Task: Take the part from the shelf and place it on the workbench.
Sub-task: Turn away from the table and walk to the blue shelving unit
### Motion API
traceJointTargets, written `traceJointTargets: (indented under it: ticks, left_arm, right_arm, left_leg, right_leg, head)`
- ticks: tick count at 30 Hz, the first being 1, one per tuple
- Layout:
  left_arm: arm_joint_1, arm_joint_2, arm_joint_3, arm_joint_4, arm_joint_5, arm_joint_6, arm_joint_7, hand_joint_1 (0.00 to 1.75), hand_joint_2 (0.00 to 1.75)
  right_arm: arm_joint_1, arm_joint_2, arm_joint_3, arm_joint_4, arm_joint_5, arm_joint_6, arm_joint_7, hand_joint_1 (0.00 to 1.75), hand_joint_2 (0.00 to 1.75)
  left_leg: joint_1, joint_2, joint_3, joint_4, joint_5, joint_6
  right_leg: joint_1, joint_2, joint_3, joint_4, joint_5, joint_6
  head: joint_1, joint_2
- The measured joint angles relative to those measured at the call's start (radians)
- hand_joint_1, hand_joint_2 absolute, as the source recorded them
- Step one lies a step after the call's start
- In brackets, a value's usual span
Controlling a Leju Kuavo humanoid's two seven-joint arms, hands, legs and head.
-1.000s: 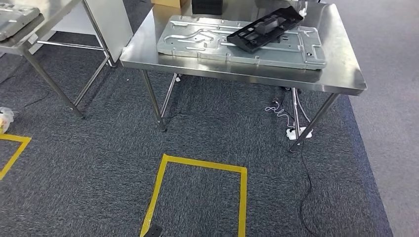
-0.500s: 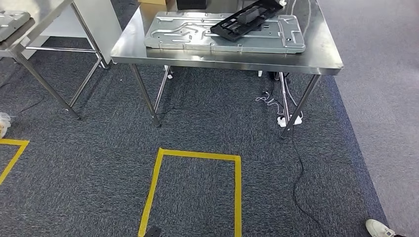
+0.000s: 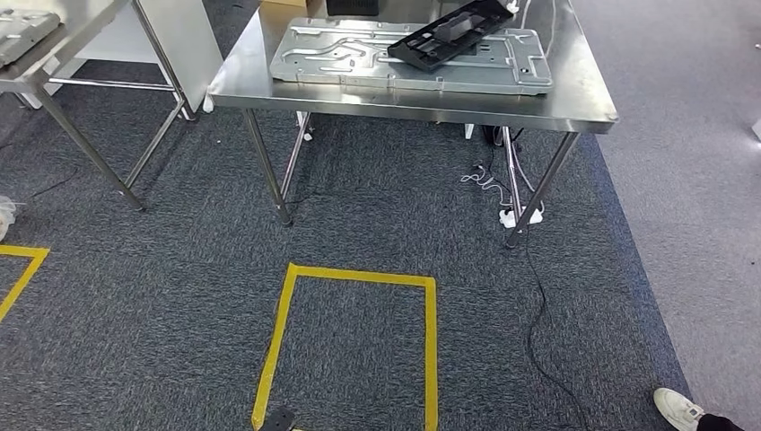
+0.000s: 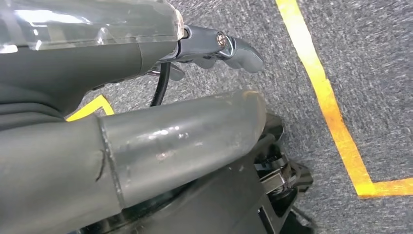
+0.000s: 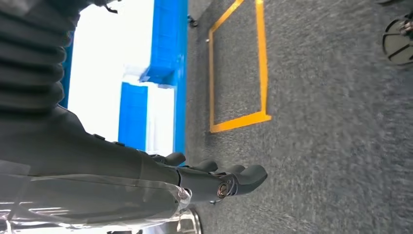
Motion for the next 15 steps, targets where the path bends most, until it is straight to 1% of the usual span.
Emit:
traceJointTargets:
  ticks: [1,2,3,5,7,8,9,10,12,13,14,15]
  left_arm:
    - [0.001,0.0,0.0,0.0,0.0,0.002,-0.001,0.0,0.0]
    - [0.002,-0.001,0.001,0.0,0.0,0.003,-0.002,0.0,0.0]
    - [0.003,-0.001,0.001,0.0,0.0,0.004,-0.002,0.0,0.0]
    - [0.004,-0.001,0.001,0.0,0.0,0.004,-0.002,0.0,0.0]
    - [0.004,-0.001,0.001,0.0,0.0,0.004,-0.002,0.0,0.0]
    - [0.003,-0.001,0.001,0.0,0.0,0.004,-0.002,0.0,0.0]
    - [0.003,-0.001,0.001,0.0,-0.002,0.004,-0.003,0.0,0.0]
    - [0.004,-0.001,0.001,0.0,-0.004,0.005,-0.005,0.0,0.0]
    - [0.01,-0.001,0.002,0.001,-0.014,0.003,-0.012,0.0,0.0]
    - [0.014,-0.001,0.002,0.001,-0.02,0.001,-0.015,0.0,0.0]
    - [0.016,0.0,0.001,0.002,-0.026,-0.003,-0.017,0.0,0.0]
    - [0.018,0.0,0.001,0.002,-0.032,-0.007,-0.019,0.0,0.0]
  right_arm:
    - [-0.002,0.0,-0.004,0.0,-0.004,-0.003,-0.002,0.0,0.0]
    - [-0.003,0.0,-0.007,0.0,-0.006,-0.005,-0.004,0.0,0.0]
    - [-0.004,0.0,-0.01,0.001,-0.007,-0.005,-0.005,0.0,0.0]
    - [-0.003,0.0,-0.012,0.001,-0.008,-0.005,-0.006,0.0,0.0]
    - [-0.003,0.0,-0.013,0.001,-0.008,-0.005,-0.006,0.0,0.0]
    - [-0.003,0.0,-0.013,0.002,-0.008,-0.005,-0.006,0.0,0.0]
    - [-0.003,0.001,-0.015,0.002,-0.008,-0.005,-0.006,0.0,0.0]
    - [-0.003,0.001,-0.018,0.003,-0.008,-0.004,-0.008,0.0,0.0]
    - [-0.002,0.003,-0.026,0.004,-0.008,-0.002,-0.012,0.0,0.0]
    - [-0.002,0.003,-0.03,0.004,-0.007,-0.001,-0.014,0.0,0.0]
    - [-0.001,0.003,-0.032,0.005,-0.006,0.001,-0.015,0.0,0.0]
    - [-0.001,0.003,-0.034,0.005,-0.005,0.002,-0.015,0.0,0.0]
  left_leg:
    - [-0.003,0.005,-0.002,0.005,-0.003,-0.005]
    - [-0.005,0.012,-0.004,0.008,-0.005,-0.01]
    - [-0.006,0.017,-0.004,0.009,-0.005,-0.013]
    - [-0.006,0.024,-0.004,0.008,-0.005,-0.015]
    - [-0.006,0.025,-0.003,0.008,-0.005,-0.015]
    - [-0.006,0.028,-0.003,0.008,-0.006,-0.017]
    - [-0.005,0.025,-0.005,0.013,-0.011,-0.021]
    - [-0.001,0.01,-0.033,0.075,-0.047,-0.03]
    - [0.007,-0.024,-0.102,0.227,-0.119,-0.045]
    - [0.01,-0.036,-0.132,0.29,-0.14,-0.049]
    - [0.011,-0.038,-0.126,0.275,-0.117,-0.048]
    - [0.012,-0.044,-0.104,0.224,-0.081,-0.046]
  right_leg:
    - [0.003,-0.01,0.016,-0.035,0.005,-0.007]
    - [0.007,-0.014,0.018,-0.047,0.002,-0.015]
    - [0.008,-0.006,0.015,-0.048,0.004,-0.021]
    - [0.009,0.001,0.013,-0.047,0.004,-0.024]
    - [0.009,0.002,0.012,-0.047,0.005,-0.024]
    - [0.008,0.005,0.012,-0.048,0.005,-0.026]
    - [0.007,0.01,0.012,-0.05,0.008,-0.03]
    - [0.004,0.022,0.01,-0.053,0.011,-0.037]
    - [0.0,0.053,0.005,-0.054,0.017,-0.048]
    - [0.0,0.069,0.002,-0.052,0.018,-0.051]
    - [-0.001,0.081,0.001,-0.05,0.018,-0.051]
    - [-0.001,0.094,0.002,-0.048,0.019,-0.05]
  head:
    - [-0.001,0.0]
    - [-0.002,0.0]
    - [-0.003,0.0]
    - [-0.003,0.0]
    - [-0.003,0.0]
    - [-0.003,0.0]
    - [-0.003,0.0]
    - [-0.004,0.0]
    - [-0.005,0.0]
    - [-0.006,0.0]
    - [-0.006,0.0]
    - [-0.006,0.0]
